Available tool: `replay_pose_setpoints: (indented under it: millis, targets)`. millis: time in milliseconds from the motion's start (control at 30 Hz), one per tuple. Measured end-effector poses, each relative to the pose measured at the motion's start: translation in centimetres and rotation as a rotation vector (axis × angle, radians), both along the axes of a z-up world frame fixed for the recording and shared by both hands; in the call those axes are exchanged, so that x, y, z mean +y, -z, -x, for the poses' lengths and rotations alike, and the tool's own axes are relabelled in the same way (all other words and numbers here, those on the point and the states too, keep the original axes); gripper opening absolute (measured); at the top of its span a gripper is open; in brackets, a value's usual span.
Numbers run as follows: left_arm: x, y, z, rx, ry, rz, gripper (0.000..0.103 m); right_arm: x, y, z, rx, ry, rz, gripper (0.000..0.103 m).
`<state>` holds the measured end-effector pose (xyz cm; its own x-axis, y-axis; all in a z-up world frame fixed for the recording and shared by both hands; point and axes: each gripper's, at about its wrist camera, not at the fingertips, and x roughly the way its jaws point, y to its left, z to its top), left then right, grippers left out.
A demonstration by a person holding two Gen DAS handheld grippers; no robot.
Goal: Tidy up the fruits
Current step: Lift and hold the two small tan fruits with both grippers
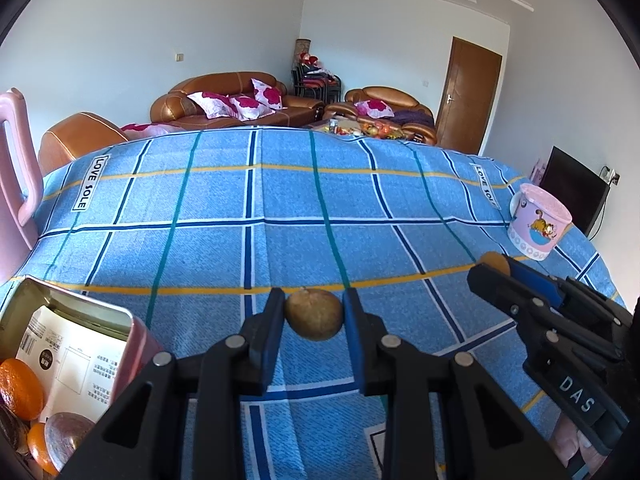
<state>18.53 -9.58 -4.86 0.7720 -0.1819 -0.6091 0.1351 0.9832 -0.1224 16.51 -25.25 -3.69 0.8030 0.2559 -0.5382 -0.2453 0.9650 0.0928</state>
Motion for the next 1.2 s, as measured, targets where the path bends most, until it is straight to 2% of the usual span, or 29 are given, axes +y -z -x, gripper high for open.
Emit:
replay_pose_setpoints:
  millis: [1200]
  targets:
    - [0.1, -1.3, 2.2, -0.129, -0.037, -0.027, 0.031, -0.2, -1.3, 2.8, -0.155, 0.0, -0.004, 0.029]
